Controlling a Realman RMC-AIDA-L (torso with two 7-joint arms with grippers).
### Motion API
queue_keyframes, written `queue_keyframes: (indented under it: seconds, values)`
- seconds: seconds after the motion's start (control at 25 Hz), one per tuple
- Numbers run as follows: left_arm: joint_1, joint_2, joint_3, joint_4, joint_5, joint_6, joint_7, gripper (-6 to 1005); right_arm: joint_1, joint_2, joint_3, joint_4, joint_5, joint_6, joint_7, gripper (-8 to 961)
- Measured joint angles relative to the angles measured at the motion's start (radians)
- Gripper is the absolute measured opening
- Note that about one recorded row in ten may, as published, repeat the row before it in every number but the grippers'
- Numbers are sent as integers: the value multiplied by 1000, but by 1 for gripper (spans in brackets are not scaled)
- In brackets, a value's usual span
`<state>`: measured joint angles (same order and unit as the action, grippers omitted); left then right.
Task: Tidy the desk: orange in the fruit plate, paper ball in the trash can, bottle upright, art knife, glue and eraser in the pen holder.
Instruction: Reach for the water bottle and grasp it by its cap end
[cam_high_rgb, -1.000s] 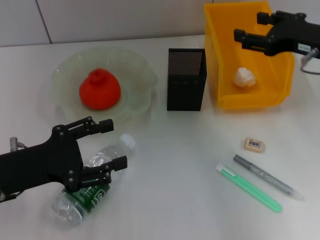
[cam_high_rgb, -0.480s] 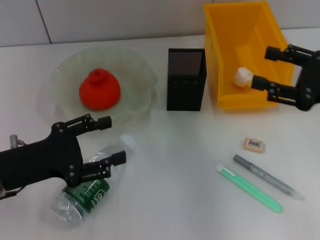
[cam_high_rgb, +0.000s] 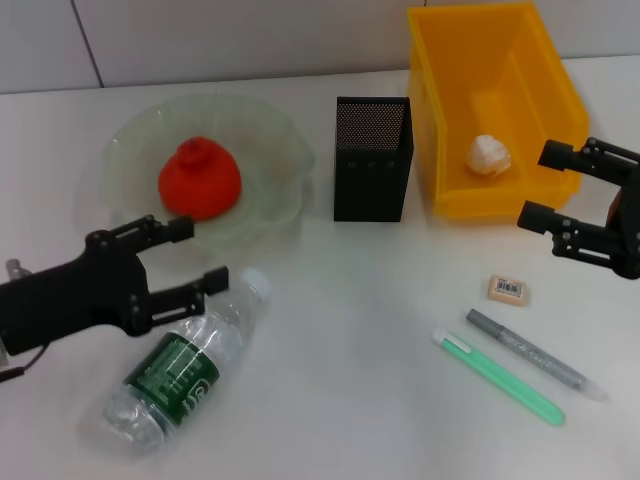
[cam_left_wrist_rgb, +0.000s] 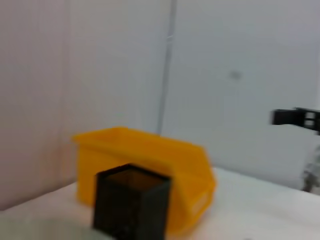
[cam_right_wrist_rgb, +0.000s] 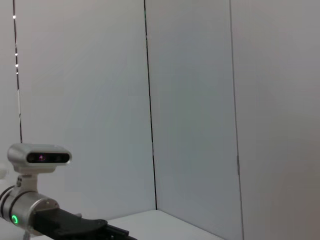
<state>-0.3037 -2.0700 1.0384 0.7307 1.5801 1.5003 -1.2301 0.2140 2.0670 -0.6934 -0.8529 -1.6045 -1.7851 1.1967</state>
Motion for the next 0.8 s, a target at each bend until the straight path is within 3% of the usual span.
queue_keyframes:
  seconds: [0.36, 0.8]
  values:
    - [12, -1, 12, 91, 60, -139, -160, 784, -16, -16, 6, 54, -12, 6, -25, 735]
    - [100, 3, 40, 407, 78, -190, -387, 784, -17, -11, 25, 78, -13, 28, -30, 735]
